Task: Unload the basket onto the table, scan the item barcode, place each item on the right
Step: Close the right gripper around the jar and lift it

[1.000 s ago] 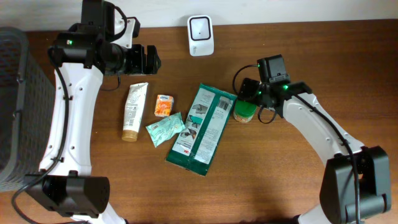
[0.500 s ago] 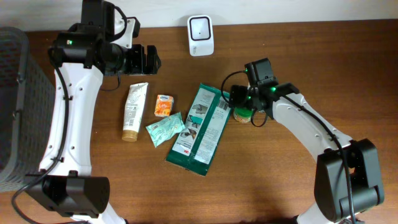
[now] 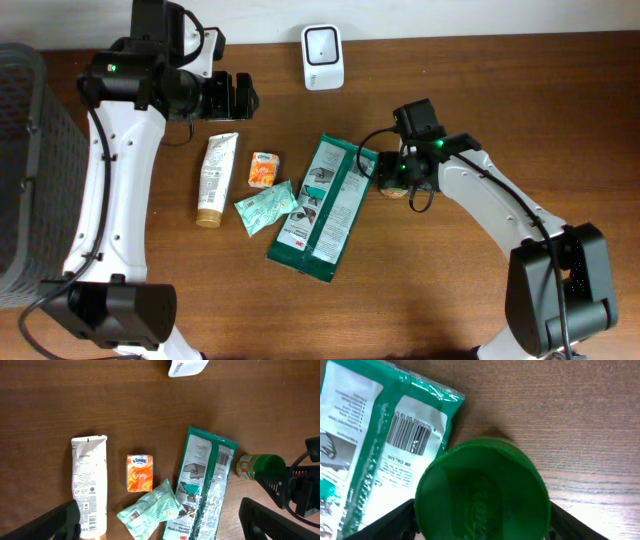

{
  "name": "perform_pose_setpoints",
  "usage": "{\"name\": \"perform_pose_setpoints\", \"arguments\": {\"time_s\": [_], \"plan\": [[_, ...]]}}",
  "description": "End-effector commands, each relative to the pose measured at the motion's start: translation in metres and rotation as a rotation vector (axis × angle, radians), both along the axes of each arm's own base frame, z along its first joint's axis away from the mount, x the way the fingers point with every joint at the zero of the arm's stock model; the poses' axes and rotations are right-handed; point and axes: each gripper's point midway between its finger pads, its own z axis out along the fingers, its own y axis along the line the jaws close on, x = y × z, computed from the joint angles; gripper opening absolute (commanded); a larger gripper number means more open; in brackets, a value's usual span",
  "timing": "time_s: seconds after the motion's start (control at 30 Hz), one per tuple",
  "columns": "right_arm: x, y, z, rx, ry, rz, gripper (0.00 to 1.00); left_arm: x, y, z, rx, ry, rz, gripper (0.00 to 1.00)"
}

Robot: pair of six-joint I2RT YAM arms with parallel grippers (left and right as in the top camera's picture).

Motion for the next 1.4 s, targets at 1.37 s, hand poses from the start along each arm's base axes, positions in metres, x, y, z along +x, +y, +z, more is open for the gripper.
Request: {"name": "perform_pose_setpoints", "arguments": {"time_s": [1.37], "plan": [[0.011, 0.001, 0.001, 0.093, 0.118, -0.256, 0.68, 0.000, -0.001, 0.011, -0.004, -0.034, -0.020, 0.99]]}}
